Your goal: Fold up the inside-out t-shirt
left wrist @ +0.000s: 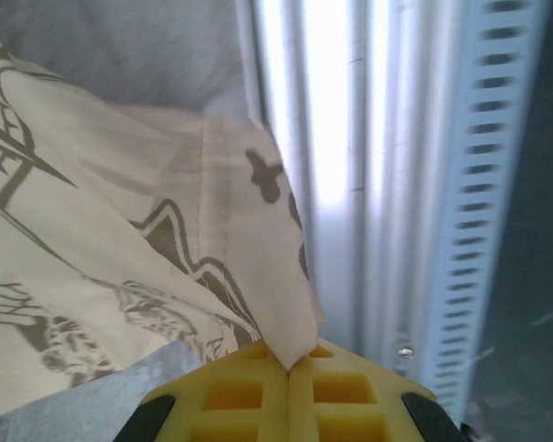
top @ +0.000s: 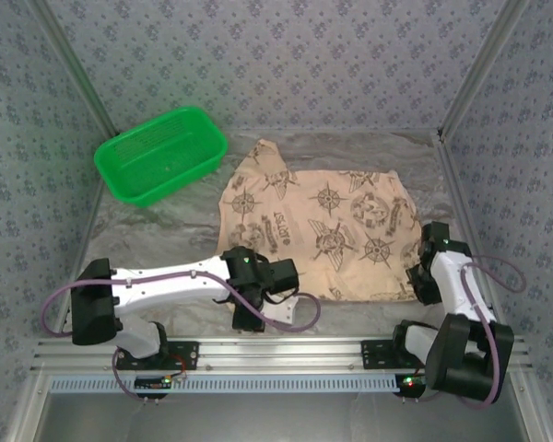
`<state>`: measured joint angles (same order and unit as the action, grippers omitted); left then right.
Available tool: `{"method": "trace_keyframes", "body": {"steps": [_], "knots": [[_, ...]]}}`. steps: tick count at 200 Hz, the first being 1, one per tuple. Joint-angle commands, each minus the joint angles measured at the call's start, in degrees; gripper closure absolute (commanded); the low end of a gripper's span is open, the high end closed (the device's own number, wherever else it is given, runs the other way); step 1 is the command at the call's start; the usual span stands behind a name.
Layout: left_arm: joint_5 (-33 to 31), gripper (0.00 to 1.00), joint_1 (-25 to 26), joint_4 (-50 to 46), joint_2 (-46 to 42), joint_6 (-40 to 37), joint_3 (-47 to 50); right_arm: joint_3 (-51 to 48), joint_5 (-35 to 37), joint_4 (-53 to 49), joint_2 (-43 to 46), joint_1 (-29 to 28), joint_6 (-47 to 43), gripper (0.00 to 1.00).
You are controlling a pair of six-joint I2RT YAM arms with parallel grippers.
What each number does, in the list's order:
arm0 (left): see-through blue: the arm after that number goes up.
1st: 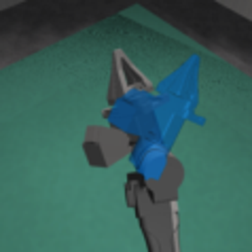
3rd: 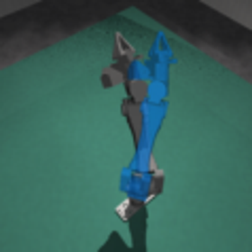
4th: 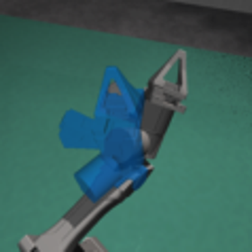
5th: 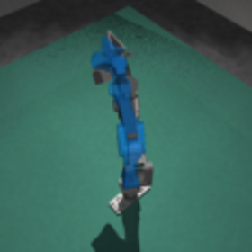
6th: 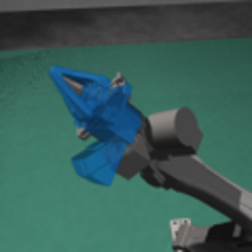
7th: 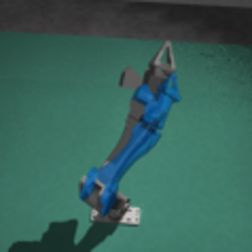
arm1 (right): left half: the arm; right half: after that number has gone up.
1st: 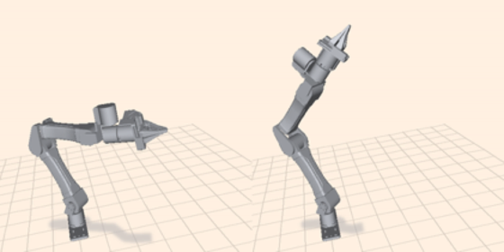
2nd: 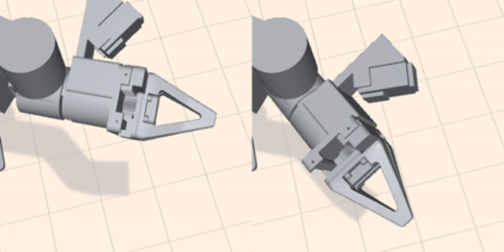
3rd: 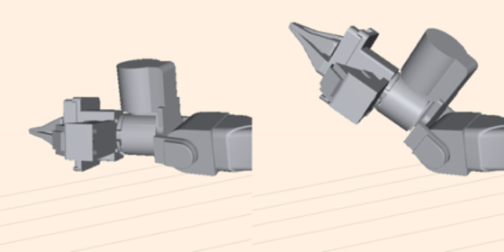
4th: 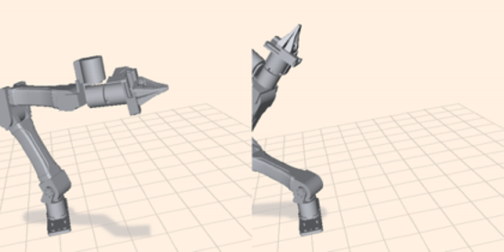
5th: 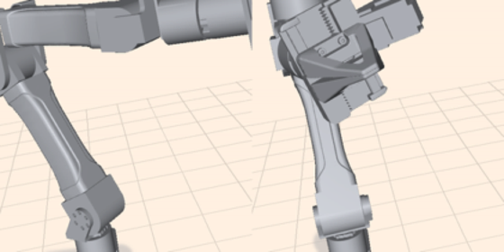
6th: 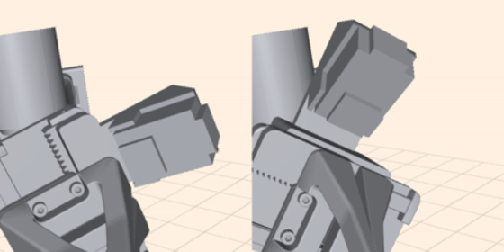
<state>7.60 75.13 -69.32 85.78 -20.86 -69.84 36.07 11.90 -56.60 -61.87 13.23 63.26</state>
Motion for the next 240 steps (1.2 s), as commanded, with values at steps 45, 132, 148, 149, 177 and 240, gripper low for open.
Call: {"method": "trace_keyframes", "body": {"steps": [45, 132, 148, 149, 177, 240], "knots": [[7.24, 1.0, -7.19, -20.05, 4.78, -13.2, -15.4, 10.54, 3.9, -10.67, 2.64, 0.31, 5.57, 1.0], [-1.84, 1.0, -32.05, -14.35, 21.65, -33.69, -33.11, 33.5, 3.74, 0.23, -29.49, -4.08, 9.02, 1.0], [-4.9, 1.0, -35.81, -7.49, 24.43, -35.61, -35.34, 39.76, 3.68, 0.86, -37.48, -4.81, 9.25, 1.0], [-5.15, 1.0, -35.96, -6.92, 24.52, -35.72, -35.39, 40.12, 3.67, 0.91, -37.99, -4.81, 9.2, 1.0], [-8.16, 0.45, -40.86, 14.09, 27.78, -32.73, -32.94, 46.34, 1.19, 3.61, -47.0, -5.33, 8.57, 0.59], [-1.0, 0.37, -44.1, 20.64, 12.85, 12.87, -23.4, 33.23, 3.12, 9.73, -31.66, -10.66, -2.39, 0.39]]}}
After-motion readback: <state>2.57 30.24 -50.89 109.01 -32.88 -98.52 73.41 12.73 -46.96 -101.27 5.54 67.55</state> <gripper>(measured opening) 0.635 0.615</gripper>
